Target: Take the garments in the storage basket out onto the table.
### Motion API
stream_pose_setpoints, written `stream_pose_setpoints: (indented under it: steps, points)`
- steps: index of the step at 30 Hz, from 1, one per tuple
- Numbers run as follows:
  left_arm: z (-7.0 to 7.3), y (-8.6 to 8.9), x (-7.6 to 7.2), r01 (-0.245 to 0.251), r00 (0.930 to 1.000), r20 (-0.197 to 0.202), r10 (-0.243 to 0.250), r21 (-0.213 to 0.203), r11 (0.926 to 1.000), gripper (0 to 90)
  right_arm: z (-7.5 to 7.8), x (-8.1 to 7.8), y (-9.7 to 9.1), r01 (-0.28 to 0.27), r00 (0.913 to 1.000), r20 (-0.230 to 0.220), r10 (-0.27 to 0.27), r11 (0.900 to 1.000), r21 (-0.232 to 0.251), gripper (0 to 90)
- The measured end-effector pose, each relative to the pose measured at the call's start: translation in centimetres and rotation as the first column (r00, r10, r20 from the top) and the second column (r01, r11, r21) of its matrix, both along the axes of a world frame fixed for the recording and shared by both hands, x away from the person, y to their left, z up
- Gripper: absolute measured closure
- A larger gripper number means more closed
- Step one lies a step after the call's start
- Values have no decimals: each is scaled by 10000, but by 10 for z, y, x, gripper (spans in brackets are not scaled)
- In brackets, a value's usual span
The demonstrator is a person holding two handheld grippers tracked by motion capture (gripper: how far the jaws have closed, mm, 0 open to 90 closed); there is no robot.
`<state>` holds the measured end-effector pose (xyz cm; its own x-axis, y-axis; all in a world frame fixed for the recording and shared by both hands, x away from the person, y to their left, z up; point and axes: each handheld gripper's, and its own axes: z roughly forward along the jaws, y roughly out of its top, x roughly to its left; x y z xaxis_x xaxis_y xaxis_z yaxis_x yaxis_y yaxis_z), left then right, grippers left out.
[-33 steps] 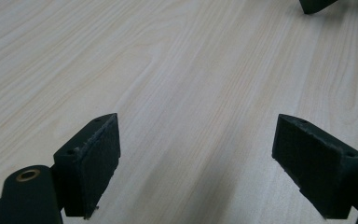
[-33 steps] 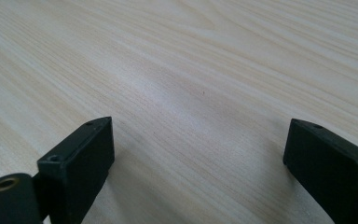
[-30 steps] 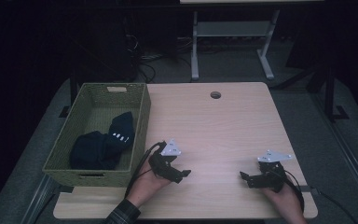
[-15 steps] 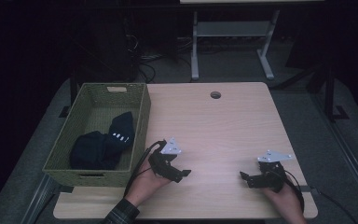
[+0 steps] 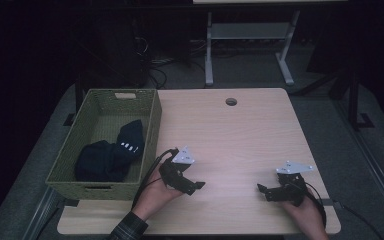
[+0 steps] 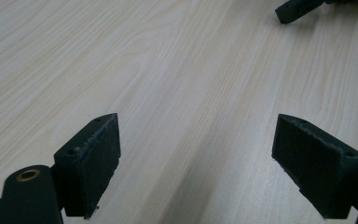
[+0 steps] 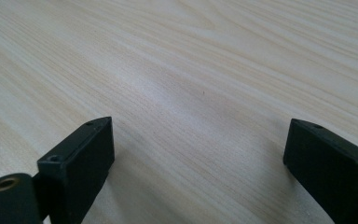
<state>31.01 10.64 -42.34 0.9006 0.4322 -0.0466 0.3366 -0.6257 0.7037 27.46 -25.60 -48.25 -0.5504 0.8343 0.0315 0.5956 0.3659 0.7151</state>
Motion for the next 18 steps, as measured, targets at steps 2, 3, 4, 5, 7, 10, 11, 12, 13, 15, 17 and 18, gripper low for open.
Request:
stream_pose_setpoints:
  steps: [2,3,4,5,7,10,11,12,13,15,17,18]
  points:
    - [1,0,0,-4,10000,-70,4,-17,10000,151,0,0,0,5,10000,10,-5,10000,7,83]
    - [2,-1,-1,-35,9999,-114,34,-47,10000,151,0,0,0,6,10000,5,-6,10000,6,83]
    - [2,-1,-1,-35,9999,-114,34,-47,10000,151,0,0,0,6,10000,5,-6,10000,6,83]
    - [2,-1,-1,-51,10000,-77,50,-105,9999,151,0,0,0,9,10000,10,-9,10000,9,83]
    - [5,0,-1,-3,9999,-110,2,-64,10000,155,0,0,0,6,10000,11,-6,10000,8,83]
    - [7,-1,-1,7,9999,-163,-8,-109,9999,155,0,0,0,4,10000,14,-4,10000,7,83]
    - [7,-1,-1,7,9999,-163,-8,-109,9999,155,0,0,0,12,10000,4,-12,10000,11,83]
    - [8,0,-1,63,9999,-139,-64,-35,10000,155,0,0,0,3,10000,15,-3,10000,7,83]
    - [9,0,0,88,9998,-157,-89,-6,10000,155,0,0,0,6,10000,9,-6,10000,10,83]
    - [10,-1,1,52,9997,-230,-53,-33,10000,155,0,0,0,4,10000,13,-4,10000,6,82]
    - [10,-1,1,68,9997,-215,-68,-16,10000,155,0,0,0,1,10000,17,-1,10000,6,82]
    - [11,-1,1,87,9997,-214,-87,-6,10000,155,0,0,0,9,10000,8,-9,10000,9,83]
